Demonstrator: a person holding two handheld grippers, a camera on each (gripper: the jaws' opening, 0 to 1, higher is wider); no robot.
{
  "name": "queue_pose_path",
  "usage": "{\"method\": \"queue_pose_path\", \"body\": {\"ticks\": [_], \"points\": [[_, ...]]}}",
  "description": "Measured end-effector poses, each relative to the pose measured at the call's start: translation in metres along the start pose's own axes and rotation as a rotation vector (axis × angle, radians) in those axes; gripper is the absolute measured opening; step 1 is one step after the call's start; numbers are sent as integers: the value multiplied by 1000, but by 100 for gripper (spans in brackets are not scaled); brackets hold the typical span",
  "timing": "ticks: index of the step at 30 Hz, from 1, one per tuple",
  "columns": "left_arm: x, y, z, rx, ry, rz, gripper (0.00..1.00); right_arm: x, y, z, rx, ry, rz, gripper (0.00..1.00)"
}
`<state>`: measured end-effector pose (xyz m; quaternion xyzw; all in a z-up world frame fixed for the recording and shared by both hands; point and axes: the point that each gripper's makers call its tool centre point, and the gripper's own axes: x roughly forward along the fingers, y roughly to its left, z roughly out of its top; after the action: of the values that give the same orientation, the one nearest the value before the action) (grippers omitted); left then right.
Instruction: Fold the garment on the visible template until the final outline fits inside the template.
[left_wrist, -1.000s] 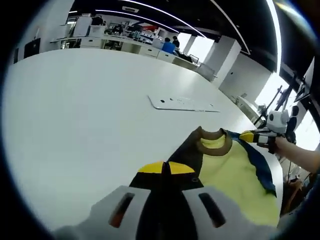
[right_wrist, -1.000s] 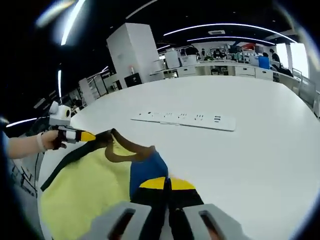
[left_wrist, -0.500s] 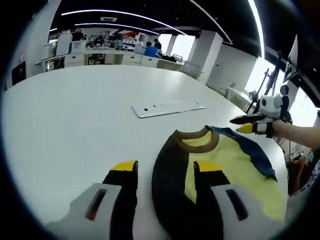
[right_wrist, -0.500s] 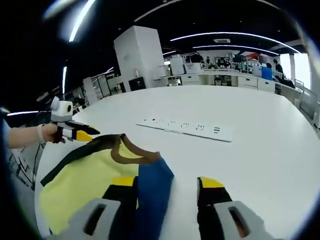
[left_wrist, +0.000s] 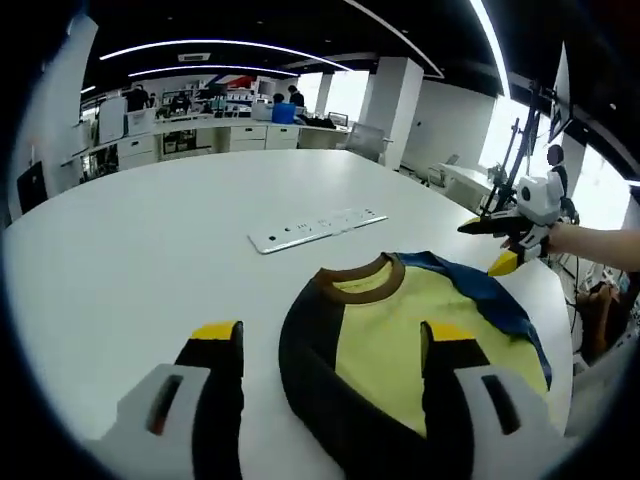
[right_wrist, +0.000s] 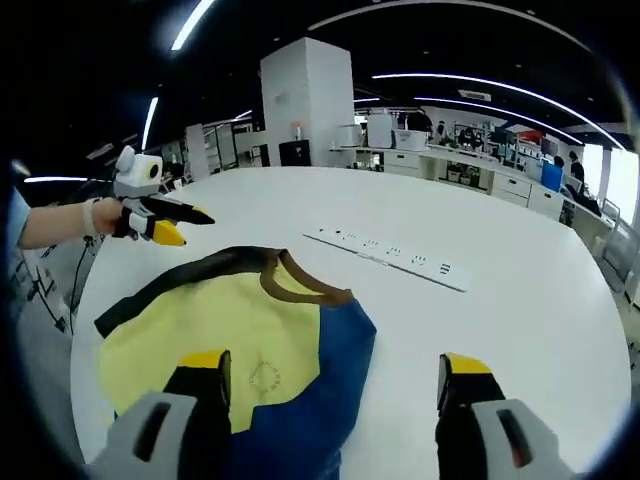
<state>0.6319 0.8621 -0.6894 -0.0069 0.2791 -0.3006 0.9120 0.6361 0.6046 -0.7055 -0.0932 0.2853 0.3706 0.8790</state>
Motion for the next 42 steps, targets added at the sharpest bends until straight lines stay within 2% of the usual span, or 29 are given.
{"method": "queue_pose_path", "body": {"ticks": [2,6,10,13,22,25,34,42], "points": [[-8,-4,-2,3,-2,3,72,-6,4,-3,-1,8,7,86],[-23,-9,-7,0,-9,23,78,-18,12,-5,2,14,4,91],[-38,-16,-12,3,-9,30,80,-28,21,-7,-13,33,11,94],[-47,-21,-13,8,-14,31,84,-38,33,-10,-33,46,28,95],[-74,-37,-14,25,-34,39,83,-66,57,-15,-87,56,34,93],[-82,-42,-16,23,-39,41,83,-72,63,-19,-81,59,39,93],[-105,-57,-35,28,-41,40,81,-92,84,-37,-95,76,37,92],[-119,-63,-57,-5,-39,51,78,-100,98,-51,-86,96,41,91]]}}
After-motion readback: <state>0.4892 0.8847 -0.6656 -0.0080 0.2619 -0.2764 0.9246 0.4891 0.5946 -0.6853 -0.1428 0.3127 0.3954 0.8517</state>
